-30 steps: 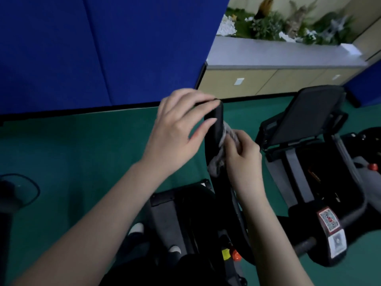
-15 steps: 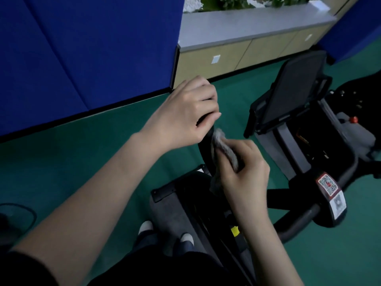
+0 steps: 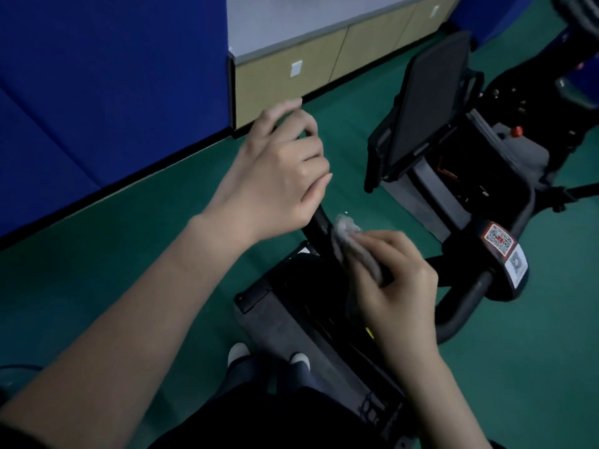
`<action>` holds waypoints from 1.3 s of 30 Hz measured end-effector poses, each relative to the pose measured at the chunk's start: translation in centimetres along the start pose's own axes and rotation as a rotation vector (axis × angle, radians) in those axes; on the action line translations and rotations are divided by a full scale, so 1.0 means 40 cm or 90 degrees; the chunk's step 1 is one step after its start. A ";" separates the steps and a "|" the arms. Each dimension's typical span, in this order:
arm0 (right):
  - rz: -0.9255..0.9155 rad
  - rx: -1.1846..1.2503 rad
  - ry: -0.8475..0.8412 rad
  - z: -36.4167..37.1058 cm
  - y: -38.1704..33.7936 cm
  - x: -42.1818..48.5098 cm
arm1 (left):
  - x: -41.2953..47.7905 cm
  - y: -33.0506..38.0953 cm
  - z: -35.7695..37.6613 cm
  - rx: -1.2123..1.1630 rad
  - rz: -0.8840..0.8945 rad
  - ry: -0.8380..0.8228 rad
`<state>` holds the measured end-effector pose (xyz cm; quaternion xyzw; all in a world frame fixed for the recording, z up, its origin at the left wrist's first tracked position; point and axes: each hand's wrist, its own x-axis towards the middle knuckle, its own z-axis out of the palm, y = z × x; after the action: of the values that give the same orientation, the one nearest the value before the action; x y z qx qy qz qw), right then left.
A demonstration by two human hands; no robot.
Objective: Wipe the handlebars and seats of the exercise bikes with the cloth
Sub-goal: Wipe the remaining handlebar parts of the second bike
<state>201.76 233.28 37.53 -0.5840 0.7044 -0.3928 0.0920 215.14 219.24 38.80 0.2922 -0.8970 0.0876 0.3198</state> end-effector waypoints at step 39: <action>0.018 0.049 -0.111 -0.035 0.062 0.012 | -0.034 0.065 0.042 0.078 -0.047 -0.011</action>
<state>198.93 233.49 36.99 -0.6017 0.6863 -0.3664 0.1809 213.61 221.40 36.73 0.3450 -0.8814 0.1280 0.2963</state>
